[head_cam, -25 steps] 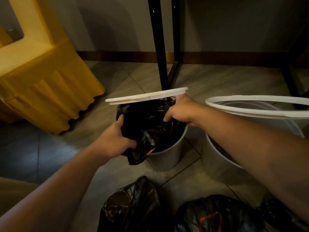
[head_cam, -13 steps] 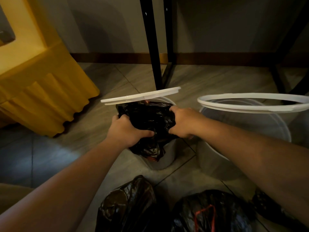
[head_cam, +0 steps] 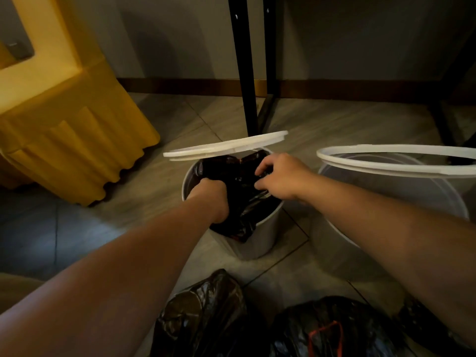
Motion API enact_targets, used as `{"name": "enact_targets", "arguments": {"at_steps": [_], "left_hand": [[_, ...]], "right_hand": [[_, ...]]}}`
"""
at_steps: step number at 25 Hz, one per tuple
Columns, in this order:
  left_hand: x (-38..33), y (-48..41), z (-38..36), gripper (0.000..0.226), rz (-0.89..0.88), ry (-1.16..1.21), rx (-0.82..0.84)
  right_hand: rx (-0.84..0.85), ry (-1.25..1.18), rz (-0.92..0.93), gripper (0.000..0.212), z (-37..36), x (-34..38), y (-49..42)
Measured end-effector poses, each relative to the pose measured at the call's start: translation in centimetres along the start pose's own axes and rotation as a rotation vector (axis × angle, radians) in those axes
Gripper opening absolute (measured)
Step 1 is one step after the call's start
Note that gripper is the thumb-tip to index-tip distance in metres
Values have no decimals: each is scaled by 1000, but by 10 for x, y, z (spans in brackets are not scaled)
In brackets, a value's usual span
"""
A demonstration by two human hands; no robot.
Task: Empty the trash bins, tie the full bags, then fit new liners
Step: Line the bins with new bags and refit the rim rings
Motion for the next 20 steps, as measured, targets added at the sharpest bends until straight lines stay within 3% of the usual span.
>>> {"name": "enact_targets", "arguments": {"at_steps": [2,5,7,10,15,18,20], "left_hand": [[-2,2,-2,44,0,-34,-76],[5,4,1,40,2,68,-172],[16,10,10,36,34,268,-279],[32,33,16,36,79,581,-343],[62,69,-8,75,117,937,-338],[78,80,-28,54,174,1098,-428],[86,87,-35,37,245,987,-484]], "right_hand": [[-59,172,87,21,-9,7,-1],[-73,678,206,32,-21,13,-3],[-83,738,165,35,-19,7,-6],[-129,446,60,46,-6,-10,-12],[-196,-237,-88,63,6,-34,-5],[-212,-502,-155,63,7,-45,7],[-252,-465,-148,60,9,-48,16]]}}
Point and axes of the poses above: each hand's wrist, its own y-axis away from the middle knuckle, its own z-axis out of the back of the hand, x = y × z, the point moved 6 cm from there along -y, towards the middle knuckle
